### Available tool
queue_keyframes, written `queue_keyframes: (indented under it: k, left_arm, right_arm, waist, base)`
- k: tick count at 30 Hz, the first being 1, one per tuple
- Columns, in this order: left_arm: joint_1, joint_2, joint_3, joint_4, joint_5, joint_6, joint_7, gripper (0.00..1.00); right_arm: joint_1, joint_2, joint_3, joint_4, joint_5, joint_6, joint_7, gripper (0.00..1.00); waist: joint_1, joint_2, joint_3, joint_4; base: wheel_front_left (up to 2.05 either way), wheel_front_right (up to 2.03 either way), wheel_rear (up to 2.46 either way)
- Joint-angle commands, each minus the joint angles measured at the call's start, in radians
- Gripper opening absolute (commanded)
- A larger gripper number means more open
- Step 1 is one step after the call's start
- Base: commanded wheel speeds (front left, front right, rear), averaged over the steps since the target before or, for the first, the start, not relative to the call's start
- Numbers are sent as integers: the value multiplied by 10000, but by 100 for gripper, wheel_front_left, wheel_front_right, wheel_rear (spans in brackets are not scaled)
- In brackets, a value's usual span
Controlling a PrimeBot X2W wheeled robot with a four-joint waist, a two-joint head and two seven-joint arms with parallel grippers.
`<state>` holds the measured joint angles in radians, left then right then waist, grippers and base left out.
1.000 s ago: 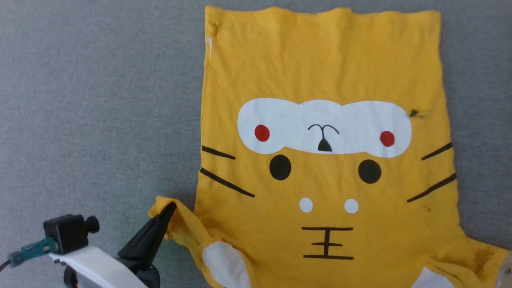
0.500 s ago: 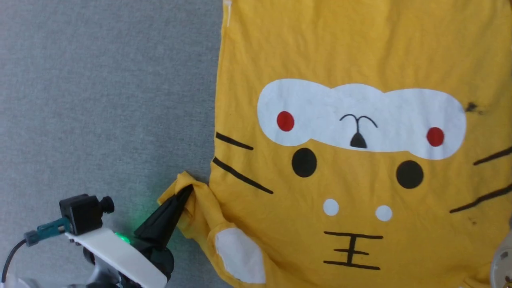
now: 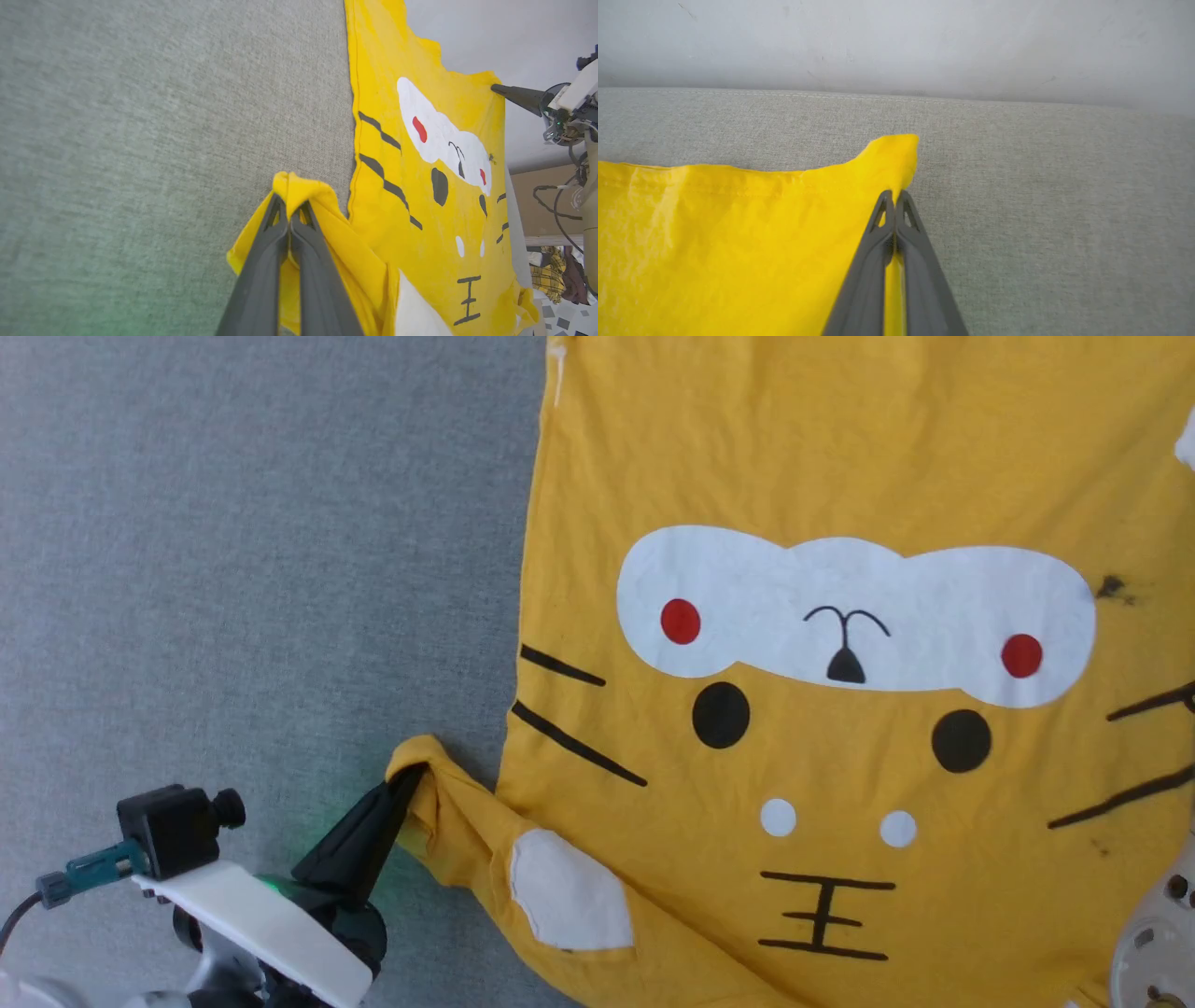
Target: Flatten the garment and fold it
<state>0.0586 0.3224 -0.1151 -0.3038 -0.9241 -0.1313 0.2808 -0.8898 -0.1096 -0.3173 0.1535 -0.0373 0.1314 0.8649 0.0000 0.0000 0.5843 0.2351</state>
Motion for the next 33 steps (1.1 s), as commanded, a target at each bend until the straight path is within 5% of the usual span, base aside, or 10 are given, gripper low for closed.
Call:
queue_keyframes:
  k: [1, 10, 20, 25, 33]
  left_arm:
    - [85, 61, 70, 10, 46, 24, -63, 0]
    - [799, 277, 379, -495, 169, 432, -30, 0]
    - [1509, 313, 489, -959, 192, 806, 53, 0]
    - [1804, 386, 571, -1060, 185, 913, 99, 0]
    - [2205, 433, 635, -1216, 155, 1145, 228, 0]
  right_arm:
    - [124, 6, -20, -81, 121, -7, -177, 0]
    - [2028, 1, -413, -1410, 1419, -7, -770, 0]
    - [7405, 567, -3066, -4991, 3587, -7, -798, 0]
    - [9920, 589, -3687, -3882, 5533, -7, -1558, 0]
    - [10993, 591, -2191, -1480, 5184, -7, -3872, 0]
  waist:
    - [0, 0, -439, -388]
    - [0, 0, -1711, -1511]
    - [0, 0, -2398, -2275]
    - [0, 0, -2535, -2407]
    - [0, 0, -2874, -2617]
  base:
    - [0, 0, 0]
    - [0, 0, 0]
    - [0, 0, 0]
    - [0, 0, 0]
    - [0, 0, 0]
